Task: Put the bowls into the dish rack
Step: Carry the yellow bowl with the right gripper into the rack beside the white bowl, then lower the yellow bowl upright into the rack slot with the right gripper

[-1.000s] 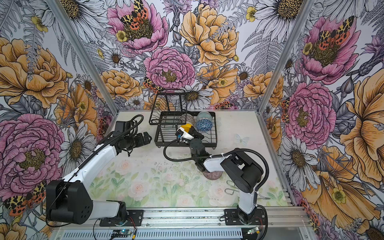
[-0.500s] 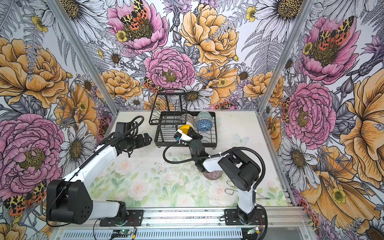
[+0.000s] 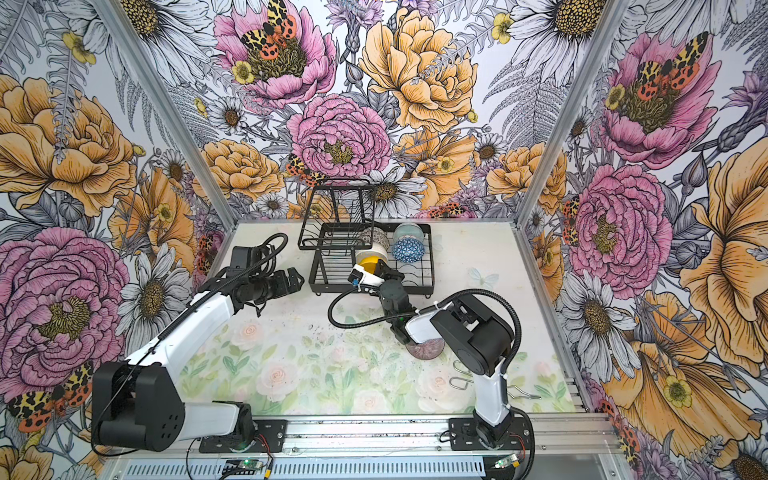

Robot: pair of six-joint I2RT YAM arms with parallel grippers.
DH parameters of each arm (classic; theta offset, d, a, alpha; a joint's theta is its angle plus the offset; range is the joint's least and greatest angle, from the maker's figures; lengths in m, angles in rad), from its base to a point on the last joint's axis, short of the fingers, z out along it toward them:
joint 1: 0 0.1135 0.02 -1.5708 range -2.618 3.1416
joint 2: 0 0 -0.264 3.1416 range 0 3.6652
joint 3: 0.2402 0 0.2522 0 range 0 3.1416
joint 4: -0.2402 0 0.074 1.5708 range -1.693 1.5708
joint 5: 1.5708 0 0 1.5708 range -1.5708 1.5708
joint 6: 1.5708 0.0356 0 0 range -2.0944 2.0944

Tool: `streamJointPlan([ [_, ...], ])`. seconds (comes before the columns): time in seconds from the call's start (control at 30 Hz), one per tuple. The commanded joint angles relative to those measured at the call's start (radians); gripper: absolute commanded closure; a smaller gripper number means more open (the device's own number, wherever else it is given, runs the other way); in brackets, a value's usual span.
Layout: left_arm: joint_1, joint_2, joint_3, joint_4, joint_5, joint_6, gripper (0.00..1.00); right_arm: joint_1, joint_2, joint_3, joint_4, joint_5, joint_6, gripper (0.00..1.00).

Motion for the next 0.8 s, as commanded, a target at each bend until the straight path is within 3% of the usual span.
streamJointPlan([
  [0.0,0.006,-0.025,-0.012,0.028,0.026,-0.011,0.01,-0.01,0.032,0.04,0.057,-0.016,-0.016,1.0],
  [0.77,0.006,-0.016,-0.013,0.032,0.025,-0.011,0.01,-0.044,0.137,0.137,0.108,-0.074,-0.117,1.0],
])
